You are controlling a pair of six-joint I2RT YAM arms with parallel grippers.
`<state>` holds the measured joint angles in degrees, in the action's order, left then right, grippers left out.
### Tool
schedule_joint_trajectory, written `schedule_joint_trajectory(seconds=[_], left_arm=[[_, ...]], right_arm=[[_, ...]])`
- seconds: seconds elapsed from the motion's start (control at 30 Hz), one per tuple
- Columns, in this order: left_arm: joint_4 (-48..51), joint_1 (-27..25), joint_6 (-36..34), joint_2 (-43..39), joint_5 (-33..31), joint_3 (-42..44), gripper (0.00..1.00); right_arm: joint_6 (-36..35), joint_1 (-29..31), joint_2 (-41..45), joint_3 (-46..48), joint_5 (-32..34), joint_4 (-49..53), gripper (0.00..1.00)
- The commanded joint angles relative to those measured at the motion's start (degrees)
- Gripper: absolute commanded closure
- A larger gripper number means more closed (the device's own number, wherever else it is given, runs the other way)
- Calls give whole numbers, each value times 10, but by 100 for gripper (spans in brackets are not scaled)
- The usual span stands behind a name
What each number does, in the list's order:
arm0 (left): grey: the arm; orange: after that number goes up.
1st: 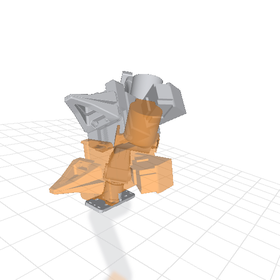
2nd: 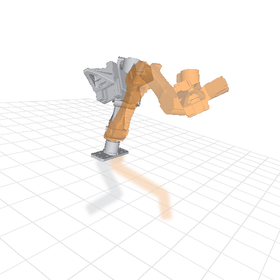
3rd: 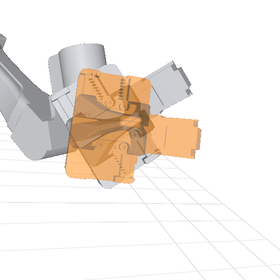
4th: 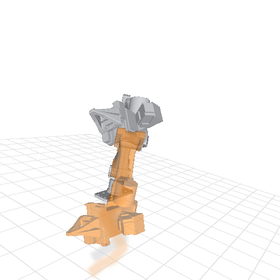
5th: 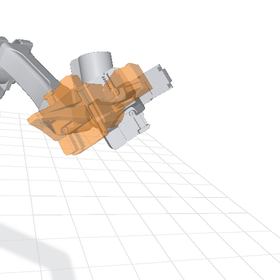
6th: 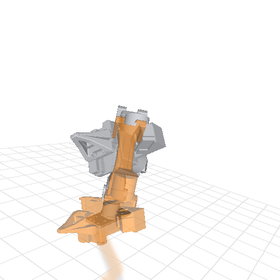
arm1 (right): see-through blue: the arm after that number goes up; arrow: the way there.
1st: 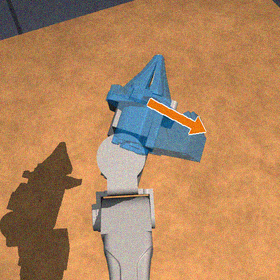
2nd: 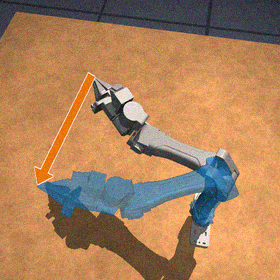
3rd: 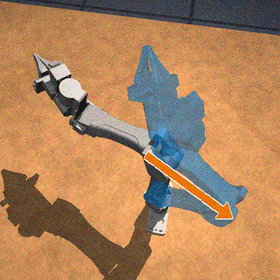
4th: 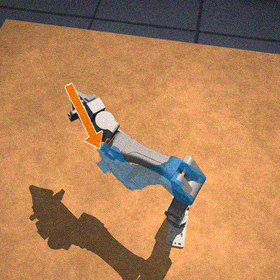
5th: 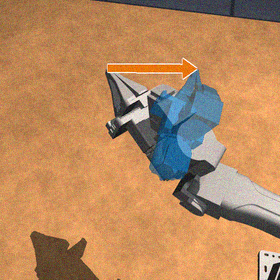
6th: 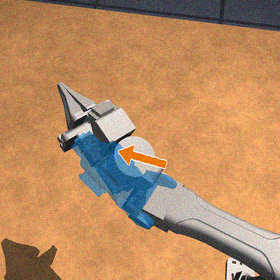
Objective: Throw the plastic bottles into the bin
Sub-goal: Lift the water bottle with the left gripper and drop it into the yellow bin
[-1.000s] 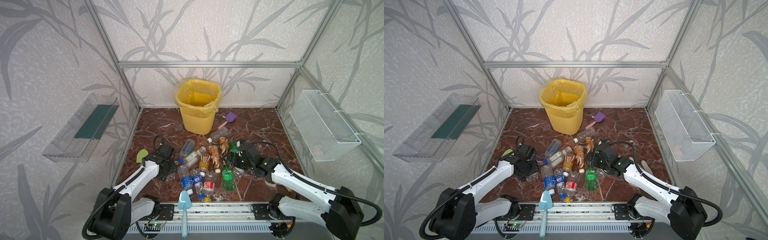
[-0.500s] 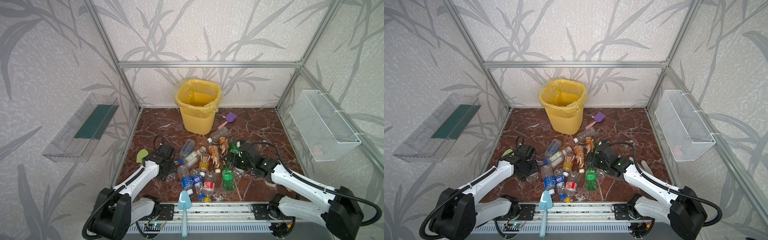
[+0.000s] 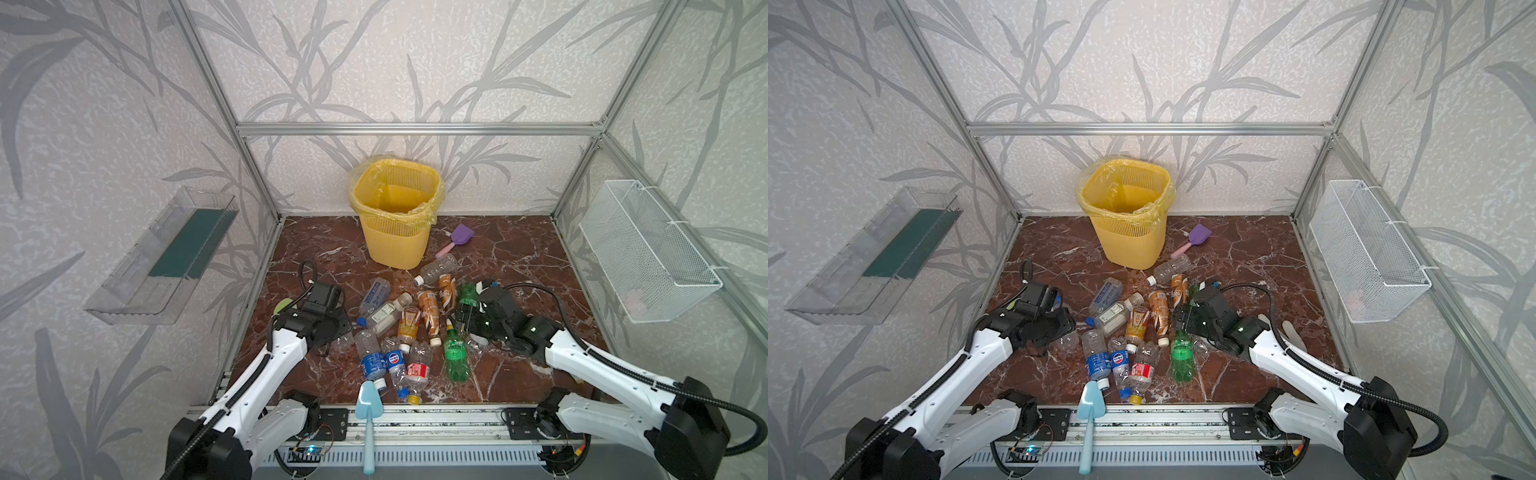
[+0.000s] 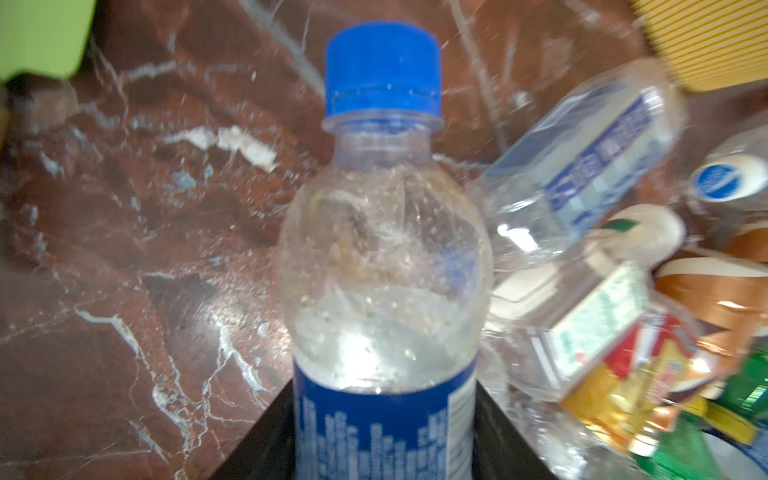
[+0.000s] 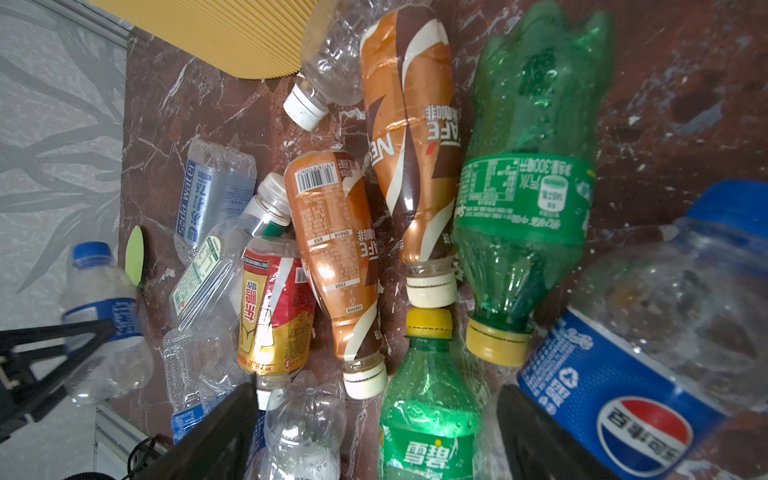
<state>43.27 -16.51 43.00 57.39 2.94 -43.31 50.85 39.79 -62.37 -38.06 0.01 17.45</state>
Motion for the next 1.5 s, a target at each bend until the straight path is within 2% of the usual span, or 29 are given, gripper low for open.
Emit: schedule_joint_trajectory(seconds=[0.0,0.17,0.27,0.33,0.4,0.47,0.53,0.57,0.63,0.77,0.8,0.9,1.0,1.2,1.47], left_arm=[[-25,-3,-25,3,33,-95,42],[-126,-6,-29,116,106,-338,43],[-159,-7,-36,256,123,-580,41],[-126,-2,-36,358,92,-739,29],[-45,7,-24,465,89,-916,21],[52,17,-23,544,145,-1076,13],[134,0,-62,564,115,-1165,6],[154,-6,-79,550,104,-1168,6],[149,-13,-105,483,80,-1084,6],[-62,-12,-98,230,20,-652,7],[-76,-11,-94,181,0,-581,7],[-60,-8,-88,91,-23,-446,7],[-75,-7,-82,11,-20,-304,8],[-52,-5,-76,-91,-15,-136,8],[-53,-6,-51,-142,-4,-41,8]], right_arm=[[-8,-7,13,7,6,11,10],[-4,-11,36,6,16,28,10],[1,-13,60,-1,22,51,11],[4,-14,71,-10,24,65,11],[5,-14,77,-17,23,74,11],[5,-14,79,-25,24,88,9],[6,-14,85,-28,27,100,8],[7,-14,89,-25,29,99,7],[7,-16,96,-20,34,95,7],[-4,-18,90,-21,33,95,8],[-8,-19,88,-21,32,94,8],[-13,-25,85,-17,29,95,8],[-15,-28,85,-8,29,87,8],[-19,-30,67,-7,19,84,8],[-16,-31,76,-5,29,101,8]])
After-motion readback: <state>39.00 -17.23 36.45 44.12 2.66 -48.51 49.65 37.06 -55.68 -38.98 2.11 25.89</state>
